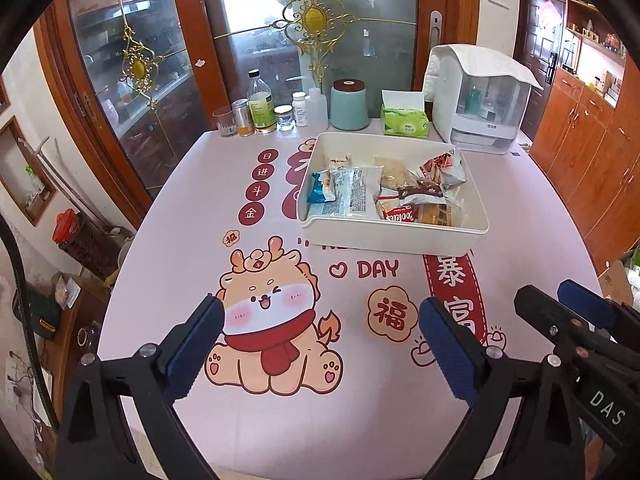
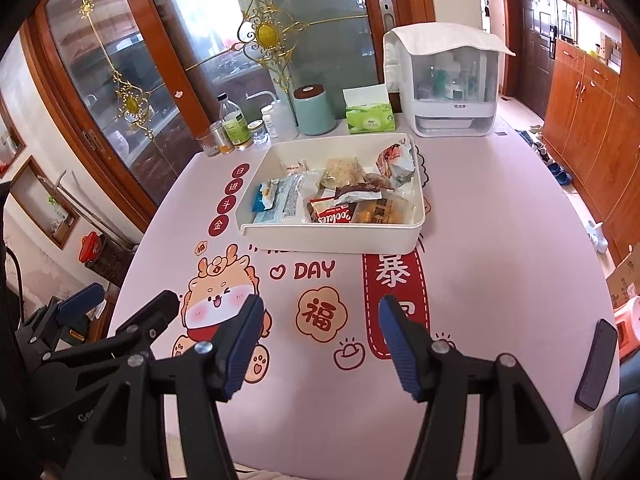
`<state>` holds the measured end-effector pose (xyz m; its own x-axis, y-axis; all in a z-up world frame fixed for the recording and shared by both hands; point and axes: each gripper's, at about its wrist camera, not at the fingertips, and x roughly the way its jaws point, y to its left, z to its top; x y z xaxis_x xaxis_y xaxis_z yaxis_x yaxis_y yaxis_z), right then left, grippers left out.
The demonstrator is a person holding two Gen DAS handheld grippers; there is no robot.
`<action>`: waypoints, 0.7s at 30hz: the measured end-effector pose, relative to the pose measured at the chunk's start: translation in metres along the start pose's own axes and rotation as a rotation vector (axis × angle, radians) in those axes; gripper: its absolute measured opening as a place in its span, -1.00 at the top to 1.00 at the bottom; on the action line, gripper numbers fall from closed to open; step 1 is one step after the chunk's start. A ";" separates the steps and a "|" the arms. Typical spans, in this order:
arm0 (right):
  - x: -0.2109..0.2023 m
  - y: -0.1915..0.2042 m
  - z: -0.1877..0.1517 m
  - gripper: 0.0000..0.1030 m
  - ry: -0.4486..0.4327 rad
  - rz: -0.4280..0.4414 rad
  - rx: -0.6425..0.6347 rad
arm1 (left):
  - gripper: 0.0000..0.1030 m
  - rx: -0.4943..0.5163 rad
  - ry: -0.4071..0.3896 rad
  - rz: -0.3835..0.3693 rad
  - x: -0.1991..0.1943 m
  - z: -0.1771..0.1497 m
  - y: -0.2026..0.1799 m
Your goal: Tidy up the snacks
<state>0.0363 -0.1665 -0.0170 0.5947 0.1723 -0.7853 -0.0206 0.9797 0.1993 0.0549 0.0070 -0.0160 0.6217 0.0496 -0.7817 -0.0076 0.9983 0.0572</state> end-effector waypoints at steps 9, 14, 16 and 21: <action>0.001 -0.001 -0.002 -0.18 -0.003 -0.007 0.001 | -0.89 -0.008 0.007 -0.015 0.002 -0.001 0.000; 0.001 -0.002 -0.002 -0.18 -0.002 -0.007 0.002 | -0.89 -0.008 0.007 -0.016 0.002 -0.001 0.000; 0.001 -0.002 -0.002 -0.18 -0.002 -0.006 0.002 | -0.89 -0.009 0.008 -0.017 0.002 -0.001 0.000; 0.001 -0.002 -0.002 -0.18 -0.002 -0.005 0.003 | -0.89 -0.010 0.011 -0.019 0.003 -0.001 0.000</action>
<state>0.0353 -0.1685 -0.0195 0.5961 0.1670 -0.7854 -0.0151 0.9803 0.1969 0.0556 0.0072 -0.0189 0.6135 0.0308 -0.7891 -0.0035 0.9993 0.0362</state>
